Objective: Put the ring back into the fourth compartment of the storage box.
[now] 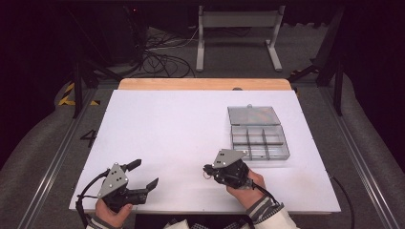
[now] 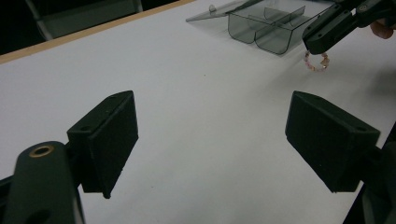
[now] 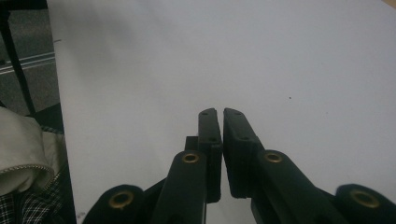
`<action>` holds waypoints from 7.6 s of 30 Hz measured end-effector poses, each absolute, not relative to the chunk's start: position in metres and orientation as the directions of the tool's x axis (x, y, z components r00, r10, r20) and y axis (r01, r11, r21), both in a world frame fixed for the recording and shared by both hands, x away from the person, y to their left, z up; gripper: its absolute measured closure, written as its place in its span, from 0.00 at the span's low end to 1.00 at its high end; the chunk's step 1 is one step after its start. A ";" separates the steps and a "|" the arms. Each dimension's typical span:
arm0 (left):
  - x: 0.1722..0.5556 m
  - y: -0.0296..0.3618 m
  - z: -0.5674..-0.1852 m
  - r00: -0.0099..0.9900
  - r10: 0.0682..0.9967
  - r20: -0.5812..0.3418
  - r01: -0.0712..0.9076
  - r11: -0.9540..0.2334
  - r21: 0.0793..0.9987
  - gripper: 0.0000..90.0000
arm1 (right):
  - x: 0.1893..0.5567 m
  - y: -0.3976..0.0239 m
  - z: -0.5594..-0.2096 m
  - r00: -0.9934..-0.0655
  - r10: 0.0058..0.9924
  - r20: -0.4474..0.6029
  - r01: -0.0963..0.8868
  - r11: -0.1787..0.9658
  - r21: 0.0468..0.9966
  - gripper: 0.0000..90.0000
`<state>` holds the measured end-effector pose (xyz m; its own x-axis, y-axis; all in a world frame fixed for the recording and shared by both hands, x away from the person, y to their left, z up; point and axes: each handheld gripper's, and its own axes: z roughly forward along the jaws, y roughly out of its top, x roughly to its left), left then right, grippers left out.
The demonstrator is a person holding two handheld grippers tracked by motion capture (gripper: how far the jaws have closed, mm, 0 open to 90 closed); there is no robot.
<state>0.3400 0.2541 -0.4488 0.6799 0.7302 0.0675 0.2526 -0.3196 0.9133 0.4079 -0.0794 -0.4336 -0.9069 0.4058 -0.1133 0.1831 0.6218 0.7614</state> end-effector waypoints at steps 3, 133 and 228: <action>0.340 0.254 -0.449 0.680 0.730 0.067 0.253 -0.320 0.913 0.20 | 0.408 -0.080 -0.433 -0.905 0.410 -0.111 0.188 0.620 0.762 0.96; 0.341 0.253 -0.450 0.681 0.730 0.057 0.267 -0.320 0.909 0.20 | 0.500 -0.157 -0.453 -0.708 0.699 -0.102 0.510 0.605 0.611 0.96; 0.341 0.253 -0.449 0.679 0.732 0.056 0.269 -0.319 0.909 0.20 | 0.429 -0.201 -0.396 -0.775 0.630 -0.044 0.263 0.385 0.885 0.00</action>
<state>0.3407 0.2529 -0.4493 0.6794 0.7316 0.0563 0.2688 -0.3195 0.9087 0.4289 -0.2013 -0.3965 -0.7754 0.6300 -0.0439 0.2630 0.3853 0.8845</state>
